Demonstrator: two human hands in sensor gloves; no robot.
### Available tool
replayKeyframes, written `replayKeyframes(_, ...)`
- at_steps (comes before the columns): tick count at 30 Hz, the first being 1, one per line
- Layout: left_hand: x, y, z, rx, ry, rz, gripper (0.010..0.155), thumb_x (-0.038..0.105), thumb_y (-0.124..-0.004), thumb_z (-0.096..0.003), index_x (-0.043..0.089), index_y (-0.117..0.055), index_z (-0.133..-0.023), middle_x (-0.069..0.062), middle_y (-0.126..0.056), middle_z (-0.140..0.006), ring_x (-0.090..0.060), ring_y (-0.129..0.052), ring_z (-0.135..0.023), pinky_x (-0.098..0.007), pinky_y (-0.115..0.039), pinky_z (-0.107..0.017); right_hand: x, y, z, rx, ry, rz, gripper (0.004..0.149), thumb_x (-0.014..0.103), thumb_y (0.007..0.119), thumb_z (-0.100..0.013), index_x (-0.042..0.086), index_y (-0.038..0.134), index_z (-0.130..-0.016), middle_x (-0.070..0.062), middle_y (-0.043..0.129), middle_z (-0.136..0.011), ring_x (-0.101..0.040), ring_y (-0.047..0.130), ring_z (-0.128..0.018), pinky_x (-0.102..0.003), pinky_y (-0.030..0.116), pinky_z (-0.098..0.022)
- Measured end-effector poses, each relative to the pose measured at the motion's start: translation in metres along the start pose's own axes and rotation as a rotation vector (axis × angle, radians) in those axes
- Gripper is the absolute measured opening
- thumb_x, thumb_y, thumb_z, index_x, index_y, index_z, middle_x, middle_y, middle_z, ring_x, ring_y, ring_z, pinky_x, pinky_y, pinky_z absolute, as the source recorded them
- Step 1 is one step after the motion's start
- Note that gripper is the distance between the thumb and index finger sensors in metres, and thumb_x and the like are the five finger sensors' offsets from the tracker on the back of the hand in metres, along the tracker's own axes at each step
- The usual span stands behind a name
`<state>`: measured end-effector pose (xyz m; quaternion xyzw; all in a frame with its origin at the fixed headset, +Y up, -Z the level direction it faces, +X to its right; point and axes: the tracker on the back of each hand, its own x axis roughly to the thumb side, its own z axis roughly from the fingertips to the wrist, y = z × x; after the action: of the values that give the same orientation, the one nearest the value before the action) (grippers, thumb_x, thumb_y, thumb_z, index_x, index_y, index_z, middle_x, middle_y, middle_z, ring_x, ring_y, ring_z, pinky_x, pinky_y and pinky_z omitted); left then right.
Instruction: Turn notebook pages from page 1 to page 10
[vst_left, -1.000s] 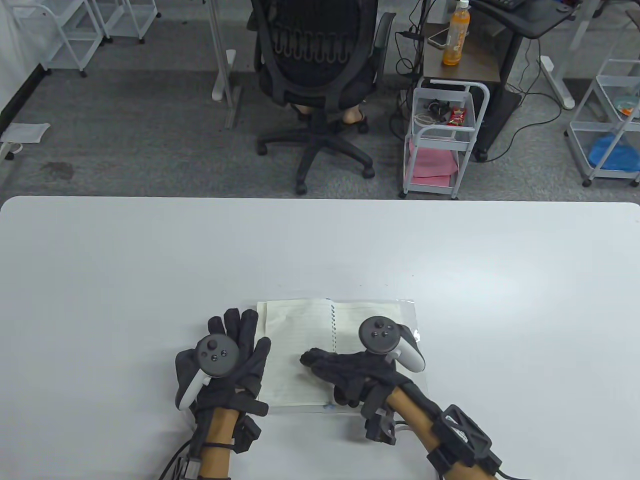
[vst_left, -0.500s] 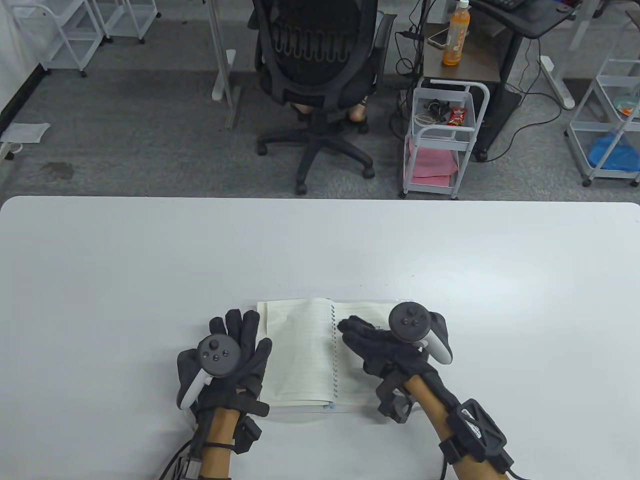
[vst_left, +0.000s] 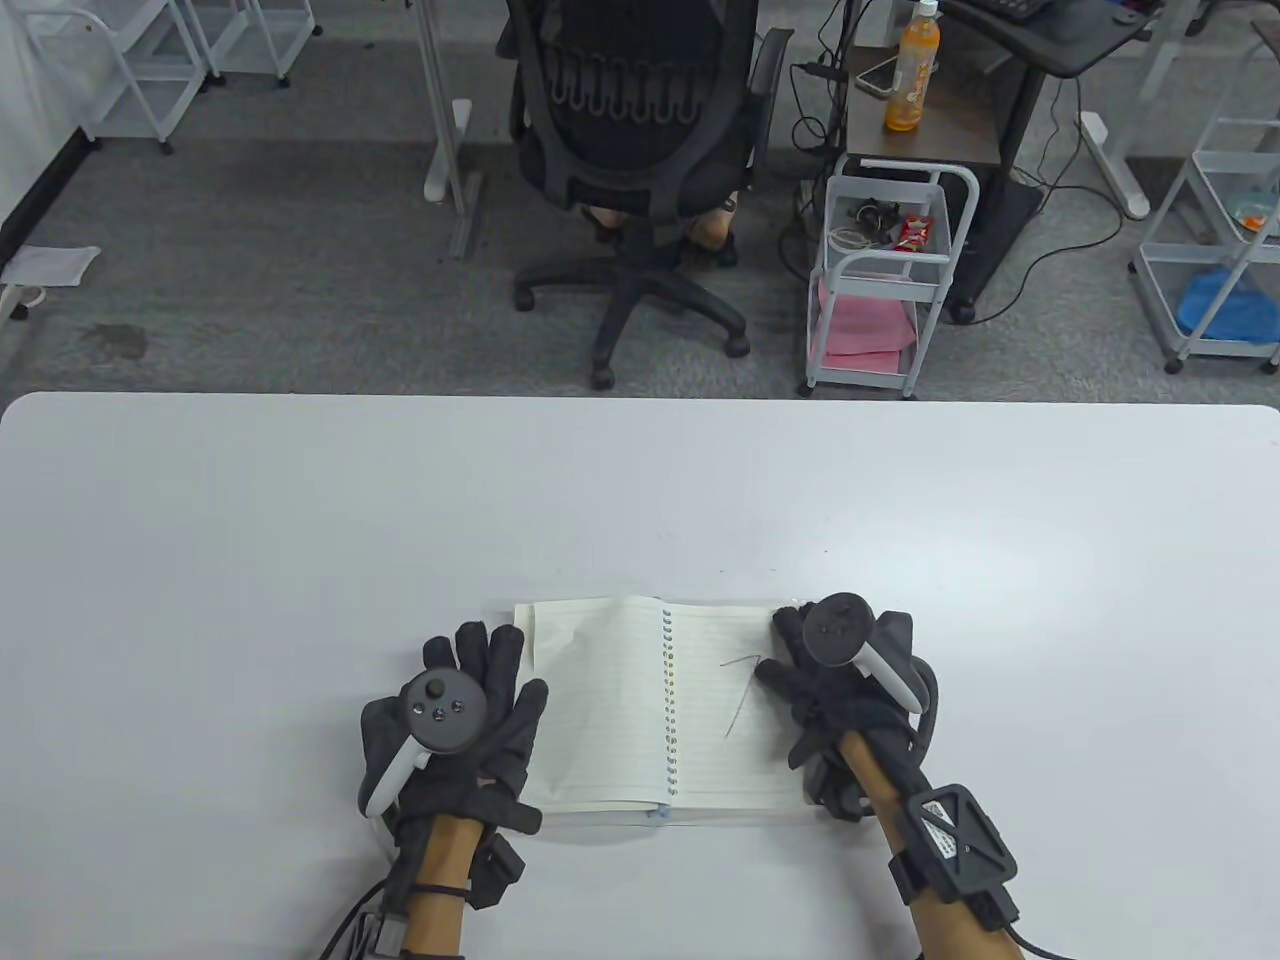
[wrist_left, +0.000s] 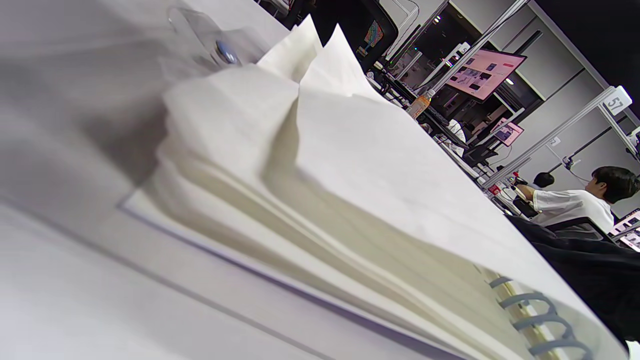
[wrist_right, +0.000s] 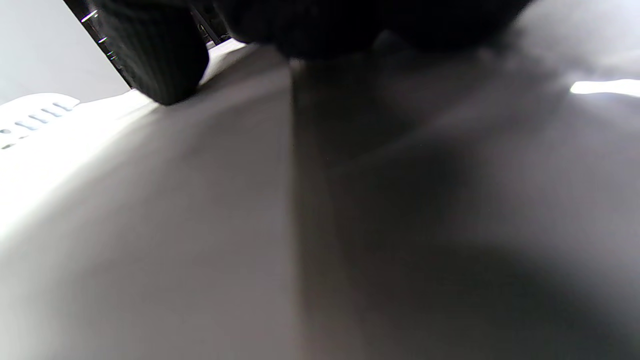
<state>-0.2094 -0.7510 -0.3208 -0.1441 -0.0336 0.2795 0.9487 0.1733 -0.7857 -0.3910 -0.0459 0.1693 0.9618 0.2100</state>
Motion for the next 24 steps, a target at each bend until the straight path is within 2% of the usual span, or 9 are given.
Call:
replayKeyframes(6,0.001,-0.001,0.0,-0.007,0.001,-0.004,0.07,0.064,-0.04,-0.0611,0.04,-0.01,-0.119,0.001,0.007,-0.12,-0.026,0.019,-0.107,-0.055,0.008,-0.066,0.002,0.0,0.001,-0.005,0.001,0.015,0.064,0.054,0.069,-0.057,0.028,0.042,-0.109,-0.008,0.035,-0.116,-0.003,0.08,-0.026,-0.028,0.079,-0.018)
replayKeyframes(12,0.001,-0.002,-0.001,-0.013,0.003,-0.005,0.07,0.064,-0.04,-0.0611,0.04,-0.009,-0.119,0.001,0.007,-0.12,-0.027,0.019,-0.107,-0.055,0.008,-0.066,0.006,0.0,0.004,-0.03,-0.011,0.046,0.057,0.053,0.069,-0.058,0.035,0.049,-0.108,-0.012,0.037,-0.116,-0.005,0.081,-0.027,-0.029,0.079,-0.019)
replayKeyframes(15,0.001,-0.002,-0.001,-0.011,0.001,-0.003,0.07,0.064,-0.04,-0.0611,0.04,-0.01,-0.119,0.002,0.007,-0.12,-0.026,0.019,-0.107,-0.055,0.008,-0.066,0.007,-0.004,0.008,-0.02,-0.044,0.009,0.054,0.054,0.069,-0.057,0.035,0.057,-0.106,-0.013,0.035,-0.116,-0.01,0.085,-0.031,-0.034,0.081,-0.022)
replayKeyframes(18,0.001,-0.001,-0.001,-0.006,0.0,0.001,0.07,0.064,-0.04,-0.0611,0.04,-0.009,-0.119,0.002,0.007,-0.119,-0.026,0.019,-0.107,-0.055,0.008,-0.066,0.009,-0.016,0.015,0.032,-0.107,-0.144,0.052,0.055,0.067,-0.059,0.028,0.07,-0.103,-0.014,0.037,-0.116,-0.013,0.087,-0.03,-0.035,0.082,-0.021)
replayKeyframes(20,0.0,-0.001,-0.001,-0.006,0.001,0.001,0.07,0.064,-0.04,-0.0612,0.039,-0.009,-0.119,0.001,0.007,-0.12,-0.027,0.019,-0.107,-0.055,0.008,-0.066,0.01,-0.021,0.02,0.118,-0.161,-0.308,0.054,0.056,0.063,-0.06,0.021,0.076,-0.099,-0.017,0.049,-0.114,-0.012,0.088,-0.027,-0.035,0.082,-0.018)
replayKeyframes(23,0.001,-0.002,-0.001,-0.006,0.003,-0.001,0.07,0.064,-0.04,-0.0612,0.04,-0.009,-0.119,0.002,0.007,-0.119,-0.026,0.019,-0.107,-0.055,0.008,-0.066,0.011,-0.017,0.023,0.305,-0.223,-0.565,0.061,0.058,0.058,-0.062,0.015,0.072,-0.102,-0.023,0.073,-0.105,-0.014,0.089,-0.027,-0.036,0.083,-0.019)
replayKeyframes(24,0.001,-0.002,-0.001,-0.007,0.003,-0.001,0.07,0.064,-0.04,-0.0612,0.04,-0.009,-0.119,0.002,0.007,-0.119,-0.026,0.019,-0.107,-0.055,0.008,-0.066,0.011,-0.015,0.023,0.343,-0.231,-0.607,0.062,0.058,0.056,-0.062,0.015,0.069,-0.104,-0.025,0.074,-0.104,-0.014,0.089,-0.028,-0.037,0.083,-0.019)
